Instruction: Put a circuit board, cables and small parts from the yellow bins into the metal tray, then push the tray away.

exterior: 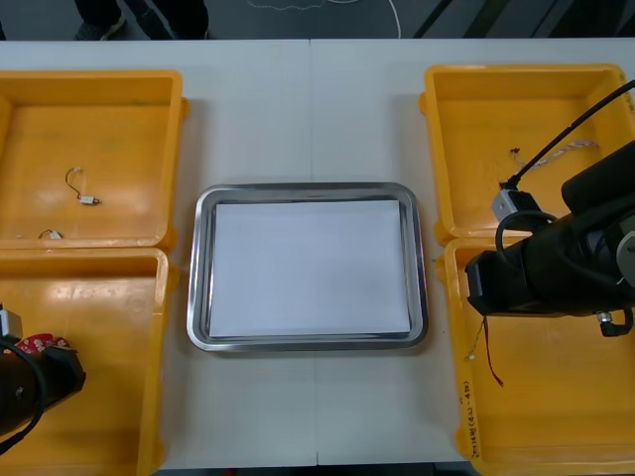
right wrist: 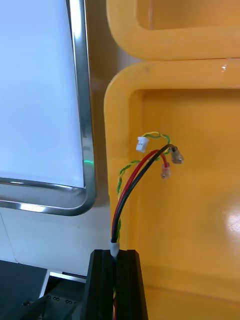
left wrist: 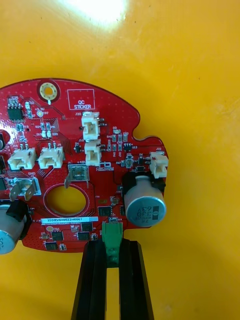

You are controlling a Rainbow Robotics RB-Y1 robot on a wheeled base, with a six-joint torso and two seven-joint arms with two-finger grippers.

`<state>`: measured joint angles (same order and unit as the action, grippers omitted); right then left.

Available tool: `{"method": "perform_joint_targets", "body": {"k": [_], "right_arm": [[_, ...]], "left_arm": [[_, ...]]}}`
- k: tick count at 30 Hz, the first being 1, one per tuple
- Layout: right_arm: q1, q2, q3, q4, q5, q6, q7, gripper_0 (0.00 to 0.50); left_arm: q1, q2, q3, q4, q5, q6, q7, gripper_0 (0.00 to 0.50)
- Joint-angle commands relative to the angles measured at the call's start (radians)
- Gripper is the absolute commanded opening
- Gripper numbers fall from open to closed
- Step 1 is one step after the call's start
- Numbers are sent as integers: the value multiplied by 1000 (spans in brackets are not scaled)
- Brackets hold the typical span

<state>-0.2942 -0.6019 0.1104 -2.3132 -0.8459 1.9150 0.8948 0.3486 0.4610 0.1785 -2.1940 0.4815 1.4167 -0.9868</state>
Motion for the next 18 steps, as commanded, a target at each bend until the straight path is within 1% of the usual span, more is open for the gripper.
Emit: {"method": "perform_joint_targets", "body": {"k": [1,7,13,16,18], "right_arm": [[-28,16,28,-31,18,5,-36,0],[-28,16,32,-31,18,5,-31,0],[-28,11,32,-29,16,5,-25,0],[-28,10,32,-31,16,5,-24,0],[-28,10,32,-31,16,5,-22,0]], "left_arm": [[6,-7,41,-81,-3,68,-121,0],[-30,-4,104,-184,14,226,-124,0],[-97,21,144,-263,46,398,-116,0],[-149,36,177,-288,109,487,-108,0],[-178,42,197,-299,140,503,-105,0]]}}
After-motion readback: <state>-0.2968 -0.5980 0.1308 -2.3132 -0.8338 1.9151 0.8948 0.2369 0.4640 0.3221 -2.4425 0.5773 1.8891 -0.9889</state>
